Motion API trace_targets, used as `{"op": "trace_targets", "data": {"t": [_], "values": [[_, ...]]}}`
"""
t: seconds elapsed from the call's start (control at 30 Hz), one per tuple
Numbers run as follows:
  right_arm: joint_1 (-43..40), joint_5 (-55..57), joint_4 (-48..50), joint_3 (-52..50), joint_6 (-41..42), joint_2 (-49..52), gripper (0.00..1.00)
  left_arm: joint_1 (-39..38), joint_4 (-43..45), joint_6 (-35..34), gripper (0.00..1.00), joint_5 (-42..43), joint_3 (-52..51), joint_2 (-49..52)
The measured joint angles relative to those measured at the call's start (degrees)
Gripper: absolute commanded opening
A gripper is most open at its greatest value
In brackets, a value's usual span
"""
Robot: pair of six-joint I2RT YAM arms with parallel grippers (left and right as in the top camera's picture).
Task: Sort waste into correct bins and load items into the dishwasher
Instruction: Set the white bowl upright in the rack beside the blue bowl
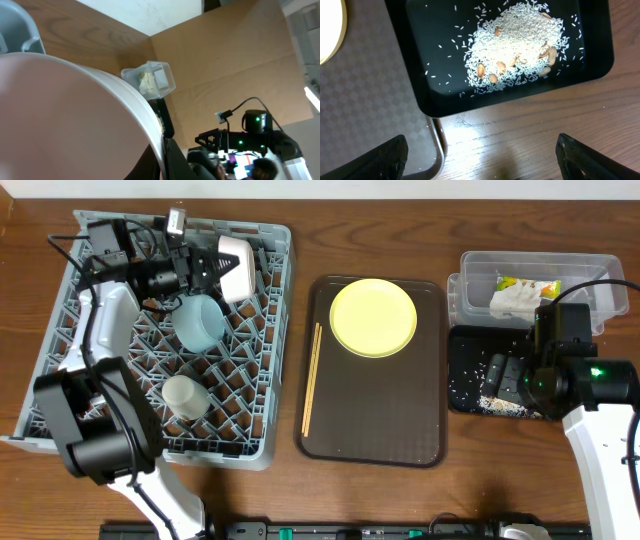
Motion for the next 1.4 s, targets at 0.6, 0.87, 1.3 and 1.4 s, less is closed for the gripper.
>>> {"op": "trace_targets", "data": {"t": [0.6,0.87,1.3,1.4], "values": [[0.00,0.00,-0.33,0.00,0.00,0.00,0.93,4.02,0.79,-0.31,0.39,-5.14,0.00,4.81],[0.00,0.00,-0.37,0.00,0.00,0.00,0.92,7.39,-0.28,-1.05,0.62,-7.54,0.00,4.81],[0.00,0.00,-0.35,0.00,0.00,0.00,0.93,8.72,-0.81,-1.33,0.86,-15.43,-0.02,-6.47],[0.00,0.00,-0.26,0.00,0.00,0.00,0.93,8.55,-3.02,-1.33,0.88,-17.35,0.02,-14.03]]}}
